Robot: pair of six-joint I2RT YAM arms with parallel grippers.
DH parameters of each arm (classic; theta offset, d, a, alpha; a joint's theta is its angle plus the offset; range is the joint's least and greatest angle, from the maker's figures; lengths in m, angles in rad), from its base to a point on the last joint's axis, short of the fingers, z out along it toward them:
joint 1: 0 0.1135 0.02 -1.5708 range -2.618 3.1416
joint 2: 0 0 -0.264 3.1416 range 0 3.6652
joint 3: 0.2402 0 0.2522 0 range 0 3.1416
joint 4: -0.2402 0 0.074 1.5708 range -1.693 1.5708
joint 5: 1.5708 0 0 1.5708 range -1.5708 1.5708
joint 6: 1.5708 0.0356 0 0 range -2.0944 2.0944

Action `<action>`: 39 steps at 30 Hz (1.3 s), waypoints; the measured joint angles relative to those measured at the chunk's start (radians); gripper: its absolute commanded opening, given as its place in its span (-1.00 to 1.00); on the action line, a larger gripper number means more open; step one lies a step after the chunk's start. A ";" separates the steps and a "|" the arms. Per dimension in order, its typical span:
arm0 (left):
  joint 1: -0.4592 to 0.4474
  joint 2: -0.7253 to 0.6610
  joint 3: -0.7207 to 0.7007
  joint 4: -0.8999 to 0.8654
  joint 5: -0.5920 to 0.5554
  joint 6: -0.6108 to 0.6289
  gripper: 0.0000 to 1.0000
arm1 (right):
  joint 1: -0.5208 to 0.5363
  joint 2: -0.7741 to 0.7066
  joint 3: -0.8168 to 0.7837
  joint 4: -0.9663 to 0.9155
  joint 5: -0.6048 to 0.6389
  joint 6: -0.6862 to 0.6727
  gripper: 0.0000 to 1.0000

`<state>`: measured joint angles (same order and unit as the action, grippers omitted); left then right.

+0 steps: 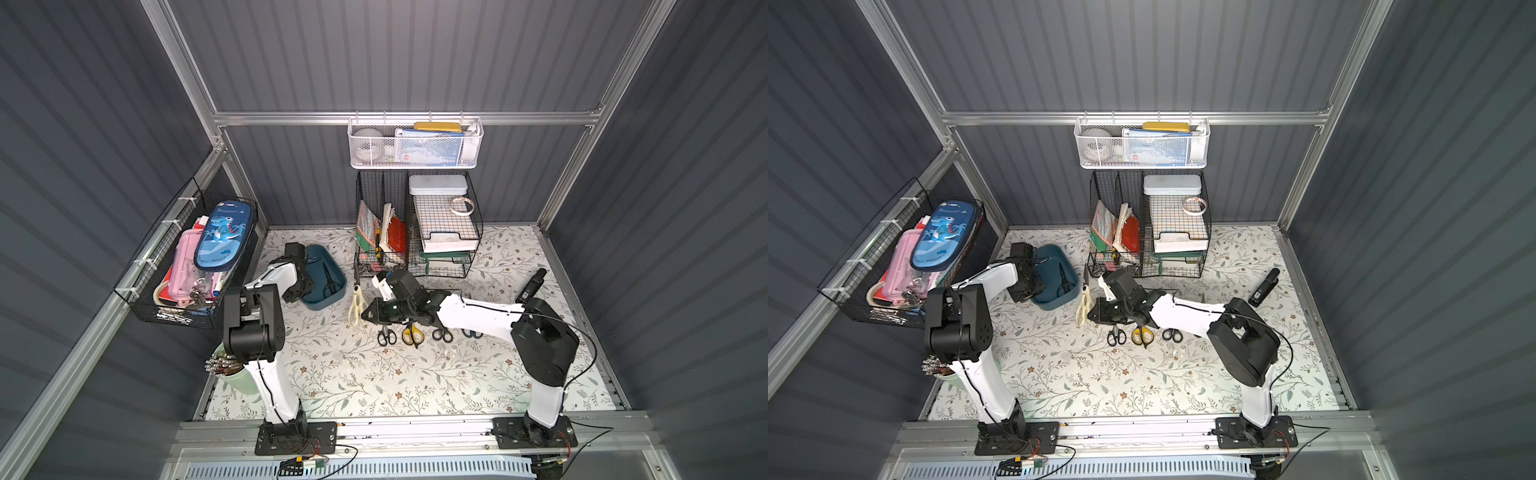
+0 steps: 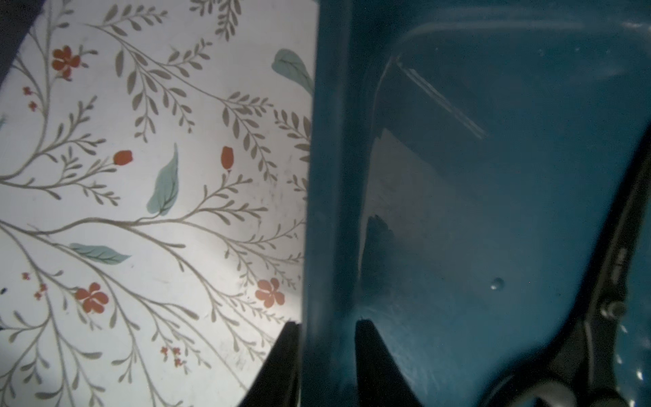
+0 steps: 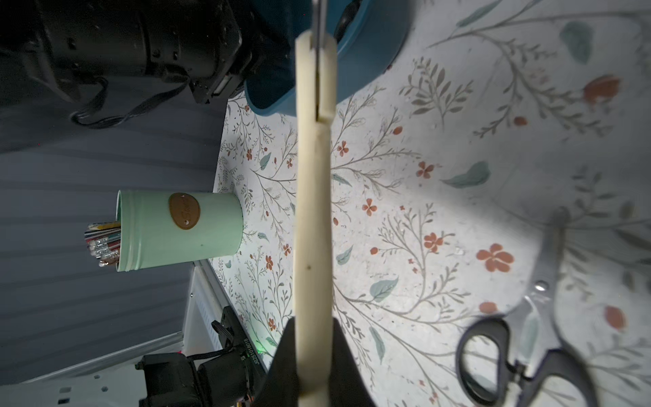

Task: Take the scissors out of the storage box
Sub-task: Move the storage box to the center of the board, then place the scissors at the center of the board.

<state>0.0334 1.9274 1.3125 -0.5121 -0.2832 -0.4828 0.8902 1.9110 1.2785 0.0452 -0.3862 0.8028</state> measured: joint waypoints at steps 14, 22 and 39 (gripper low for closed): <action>-0.005 -0.233 0.000 -0.004 0.077 0.036 -0.01 | 0.093 0.135 -0.050 0.179 0.075 0.268 -0.81; -0.047 -0.254 -0.015 -0.006 0.082 0.051 0.00 | 0.087 0.135 -0.079 0.190 0.100 0.314 -0.79; -0.055 -0.254 -0.016 -0.007 0.093 0.064 0.02 | 0.038 0.141 -0.066 0.133 -0.018 0.251 -0.62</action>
<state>-0.0216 1.6733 1.2964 -0.5194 -0.1902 -0.4187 0.9283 2.0518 1.2125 0.1783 -0.4046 1.0534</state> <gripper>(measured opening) 0.507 0.172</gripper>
